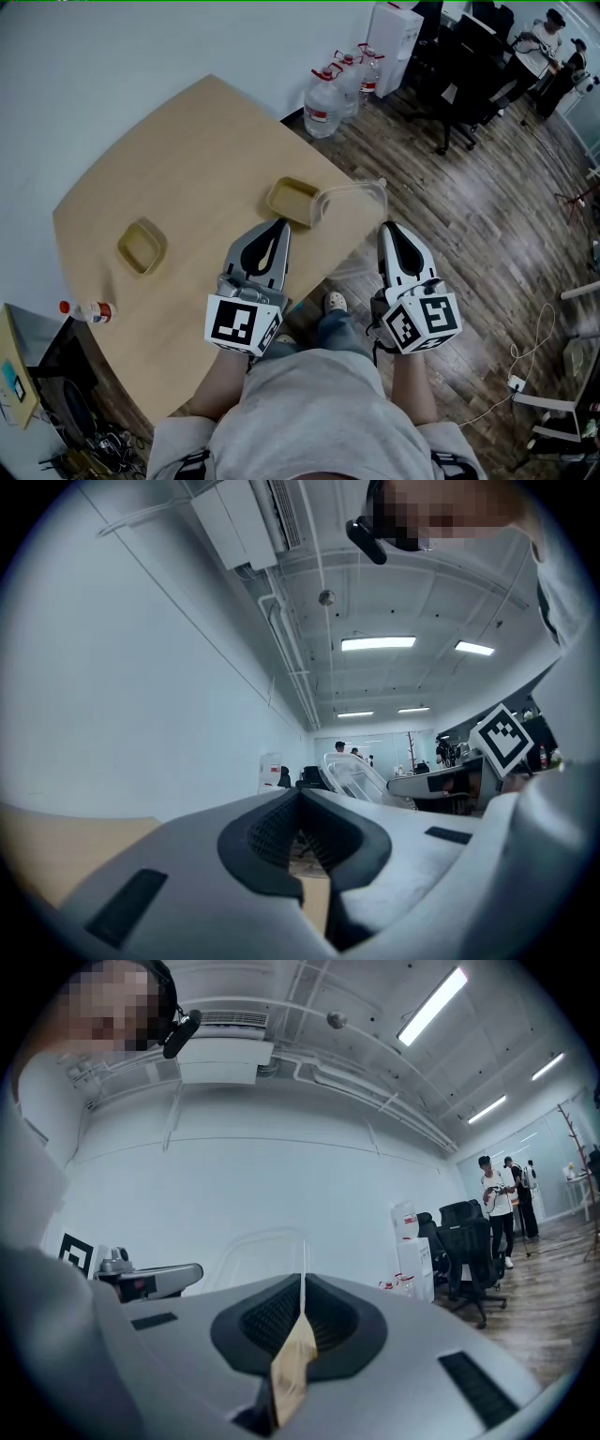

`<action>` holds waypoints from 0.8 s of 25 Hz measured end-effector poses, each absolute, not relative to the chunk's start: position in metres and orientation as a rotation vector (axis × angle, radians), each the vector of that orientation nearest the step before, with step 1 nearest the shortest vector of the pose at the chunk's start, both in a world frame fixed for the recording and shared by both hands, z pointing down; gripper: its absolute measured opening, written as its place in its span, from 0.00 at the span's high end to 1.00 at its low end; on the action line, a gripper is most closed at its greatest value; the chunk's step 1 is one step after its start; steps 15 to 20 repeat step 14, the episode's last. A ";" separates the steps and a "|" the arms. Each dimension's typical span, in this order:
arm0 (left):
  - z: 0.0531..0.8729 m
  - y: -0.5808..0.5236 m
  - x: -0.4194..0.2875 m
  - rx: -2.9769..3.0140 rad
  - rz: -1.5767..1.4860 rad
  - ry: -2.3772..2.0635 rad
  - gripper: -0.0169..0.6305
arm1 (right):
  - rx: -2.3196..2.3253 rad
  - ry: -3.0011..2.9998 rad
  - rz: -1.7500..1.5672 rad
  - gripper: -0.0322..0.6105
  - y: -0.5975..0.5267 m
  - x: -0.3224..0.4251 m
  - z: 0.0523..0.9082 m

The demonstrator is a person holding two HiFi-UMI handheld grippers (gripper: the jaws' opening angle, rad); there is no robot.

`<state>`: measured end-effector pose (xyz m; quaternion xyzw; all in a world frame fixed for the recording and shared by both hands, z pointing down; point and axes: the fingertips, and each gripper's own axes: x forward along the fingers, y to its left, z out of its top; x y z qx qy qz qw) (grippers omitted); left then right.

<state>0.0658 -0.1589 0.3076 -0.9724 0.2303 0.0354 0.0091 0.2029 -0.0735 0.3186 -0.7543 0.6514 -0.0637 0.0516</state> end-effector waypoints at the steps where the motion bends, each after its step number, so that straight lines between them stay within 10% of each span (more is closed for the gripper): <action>1: 0.308 -0.159 0.066 -3.039 0.112 0.718 0.95 | -2.296 1.981 -0.194 0.92 -0.074 0.203 0.319; 20: 0.306 -0.160 0.058 -3.041 0.123 0.720 0.95 | -2.302 1.980 -0.193 0.92 -0.076 0.196 0.318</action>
